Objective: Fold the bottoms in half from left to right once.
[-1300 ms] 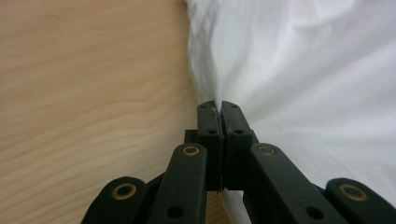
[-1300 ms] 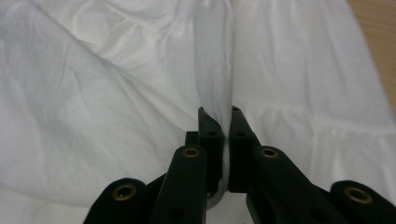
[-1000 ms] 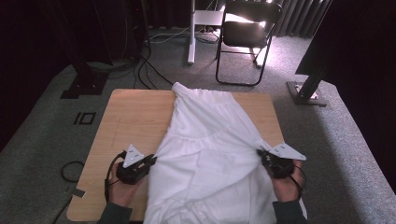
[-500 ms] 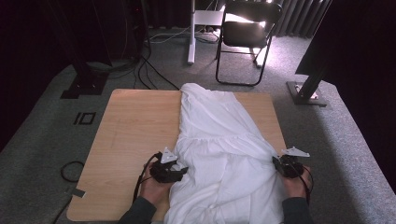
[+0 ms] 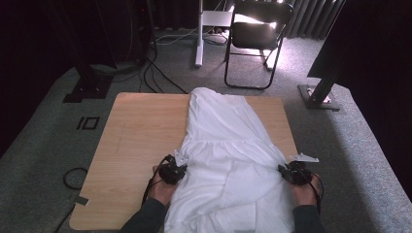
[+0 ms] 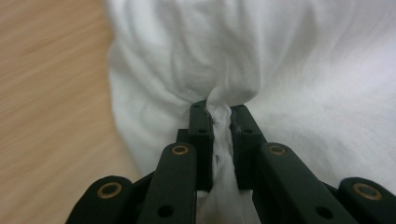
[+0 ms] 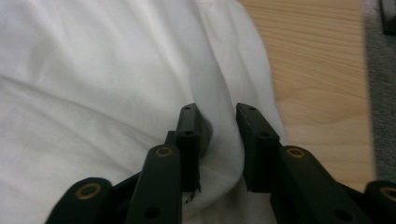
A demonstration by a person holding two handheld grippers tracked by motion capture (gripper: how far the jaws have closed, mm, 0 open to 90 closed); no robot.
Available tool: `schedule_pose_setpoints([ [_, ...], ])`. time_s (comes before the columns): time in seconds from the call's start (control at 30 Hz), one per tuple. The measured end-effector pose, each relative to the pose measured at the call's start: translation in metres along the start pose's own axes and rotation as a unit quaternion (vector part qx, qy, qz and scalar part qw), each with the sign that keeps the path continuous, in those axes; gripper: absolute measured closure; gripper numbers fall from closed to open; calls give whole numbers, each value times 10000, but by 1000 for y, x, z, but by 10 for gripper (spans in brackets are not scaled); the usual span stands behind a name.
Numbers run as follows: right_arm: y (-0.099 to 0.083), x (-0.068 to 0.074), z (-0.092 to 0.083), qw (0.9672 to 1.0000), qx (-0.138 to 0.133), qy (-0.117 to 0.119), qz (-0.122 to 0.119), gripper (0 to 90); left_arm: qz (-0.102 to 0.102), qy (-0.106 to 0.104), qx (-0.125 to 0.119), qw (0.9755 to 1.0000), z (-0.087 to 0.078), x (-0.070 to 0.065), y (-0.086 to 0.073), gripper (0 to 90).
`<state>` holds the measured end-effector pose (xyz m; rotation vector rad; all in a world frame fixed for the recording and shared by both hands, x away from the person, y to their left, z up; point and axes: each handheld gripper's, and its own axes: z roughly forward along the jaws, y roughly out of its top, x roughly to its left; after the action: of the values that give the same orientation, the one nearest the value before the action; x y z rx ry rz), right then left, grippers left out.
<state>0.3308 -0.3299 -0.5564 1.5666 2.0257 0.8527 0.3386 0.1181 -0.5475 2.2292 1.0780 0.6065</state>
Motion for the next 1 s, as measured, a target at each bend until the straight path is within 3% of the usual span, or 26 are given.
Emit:
schedule_pose_setpoints([
  [0.03,2,4,1,10000,8,51,-39,753,0,0,0,10000,0,0,0,826],
  [0.1,6,13,5,9998,6,151,-125,785,-246,320,75,9992,2,25,-2,826],
  [0.13,9,20,9,9995,24,232,-191,792,-297,405,88,9987,3,32,-2,826],
  [0.3,29,52,27,9976,42,393,-563,826,-471,970,278,9938,9,72,0,827],
  [0.37,40,62,38,9968,30,439,-670,833,-540,1106,318,9919,14,84,3,827],
  [0.47,56,67,53,9967,1,472,-653,839,-620,1212,374,9900,22,100,10,826],
  [0.53,66,65,63,9975,-53,412,-578,839,-672,1199,384,9898,27,105,15,824],
  [0.63,79,59,74,9988,-9,268,-405,836,-770,929,290,9923,30,110,20,775],
  [0.7,87,58,76,9988,143,75,-460,720,-864,843,184,9925,22,111,19,681],
  [0.77,92,58,71,9991,48,11,-410,611,-913,615,-32,9939,7,110,14,614],
  [0.83,97,61,58,9990,-286,95,-336,518,-863,474,-225,9949,-10,108,7,559],
  [0.9,101,72,44,9964,-638,347,-435,478,-834,374,-262,9955,-27,105,-2,526],
  [1.0,108,92,39,9916,-681,828,-728,426,-883,230,-241,9955,-44,100,-19,496],
])
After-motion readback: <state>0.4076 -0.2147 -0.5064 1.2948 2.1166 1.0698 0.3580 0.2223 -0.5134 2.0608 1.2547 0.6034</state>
